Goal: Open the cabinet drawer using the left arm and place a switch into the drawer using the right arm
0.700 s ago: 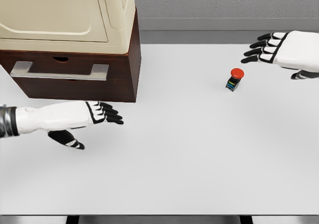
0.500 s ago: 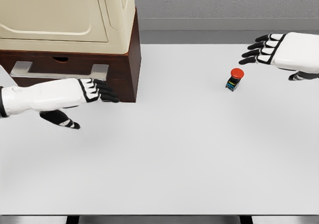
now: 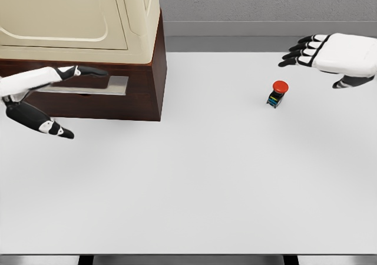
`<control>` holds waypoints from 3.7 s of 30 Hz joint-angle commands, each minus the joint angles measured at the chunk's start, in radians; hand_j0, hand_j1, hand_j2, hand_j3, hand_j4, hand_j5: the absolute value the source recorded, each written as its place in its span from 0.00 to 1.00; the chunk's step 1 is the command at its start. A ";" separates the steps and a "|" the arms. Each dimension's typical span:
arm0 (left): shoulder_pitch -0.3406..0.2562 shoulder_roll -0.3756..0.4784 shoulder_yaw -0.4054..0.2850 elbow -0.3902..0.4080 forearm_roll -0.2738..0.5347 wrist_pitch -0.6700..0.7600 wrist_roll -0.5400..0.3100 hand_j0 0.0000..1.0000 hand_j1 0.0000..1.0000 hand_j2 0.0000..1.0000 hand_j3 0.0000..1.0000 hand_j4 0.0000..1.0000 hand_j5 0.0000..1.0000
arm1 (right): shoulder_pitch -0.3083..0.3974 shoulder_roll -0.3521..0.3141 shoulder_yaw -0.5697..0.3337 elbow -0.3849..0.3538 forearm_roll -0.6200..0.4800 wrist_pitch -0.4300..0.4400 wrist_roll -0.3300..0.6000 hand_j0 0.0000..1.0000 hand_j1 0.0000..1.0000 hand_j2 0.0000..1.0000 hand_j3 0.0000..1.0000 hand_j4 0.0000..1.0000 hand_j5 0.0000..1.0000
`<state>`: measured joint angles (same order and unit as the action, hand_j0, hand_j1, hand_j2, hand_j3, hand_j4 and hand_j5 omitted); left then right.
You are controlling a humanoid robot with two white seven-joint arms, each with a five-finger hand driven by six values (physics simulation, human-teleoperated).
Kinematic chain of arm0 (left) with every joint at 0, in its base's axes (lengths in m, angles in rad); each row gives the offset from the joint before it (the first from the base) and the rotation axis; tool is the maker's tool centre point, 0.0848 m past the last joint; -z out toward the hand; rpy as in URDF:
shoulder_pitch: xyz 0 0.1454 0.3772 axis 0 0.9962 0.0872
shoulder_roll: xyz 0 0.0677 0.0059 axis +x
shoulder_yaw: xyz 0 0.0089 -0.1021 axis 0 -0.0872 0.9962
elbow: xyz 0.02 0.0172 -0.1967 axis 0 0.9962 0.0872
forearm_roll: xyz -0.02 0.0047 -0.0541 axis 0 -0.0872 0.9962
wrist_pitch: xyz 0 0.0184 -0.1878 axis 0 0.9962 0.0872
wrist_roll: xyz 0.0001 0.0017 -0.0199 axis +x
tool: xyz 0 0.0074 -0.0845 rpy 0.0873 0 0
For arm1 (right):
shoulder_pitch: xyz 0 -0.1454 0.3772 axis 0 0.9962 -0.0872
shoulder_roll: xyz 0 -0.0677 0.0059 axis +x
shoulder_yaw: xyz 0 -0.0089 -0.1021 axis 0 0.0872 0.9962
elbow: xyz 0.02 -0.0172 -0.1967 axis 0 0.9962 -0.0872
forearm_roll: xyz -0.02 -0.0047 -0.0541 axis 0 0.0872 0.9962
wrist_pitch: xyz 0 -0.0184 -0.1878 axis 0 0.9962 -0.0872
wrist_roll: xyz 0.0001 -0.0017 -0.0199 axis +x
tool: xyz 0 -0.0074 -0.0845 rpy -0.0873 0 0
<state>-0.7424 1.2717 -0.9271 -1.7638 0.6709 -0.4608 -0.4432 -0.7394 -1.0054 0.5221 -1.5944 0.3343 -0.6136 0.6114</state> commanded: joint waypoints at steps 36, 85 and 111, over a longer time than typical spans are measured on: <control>-0.115 0.041 -0.015 0.001 -0.085 0.418 -0.135 1.00 1.00 1.00 1.00 1.00 1.00 | -0.100 0.194 0.180 0.247 0.106 0.003 0.000 1.00 1.00 1.00 1.00 1.00 1.00; -0.112 0.011 -0.030 0.092 -0.154 0.421 -0.120 0.87 0.87 0.87 0.87 0.87 0.87 | -0.227 0.363 0.285 0.636 0.239 0.003 0.000 1.00 1.00 1.00 1.00 1.00 1.00; -0.106 0.052 -0.032 0.003 -0.134 0.404 -0.168 0.77 0.77 0.77 0.77 0.77 0.77 | -0.239 0.393 0.308 0.649 0.261 0.003 0.000 1.00 1.00 1.00 1.00 1.00 1.00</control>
<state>-0.8483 1.3212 -0.9507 -1.7366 0.4561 -0.0394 -0.5835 -0.9787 -0.6123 0.8300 -0.9449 0.5979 -0.6132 0.6112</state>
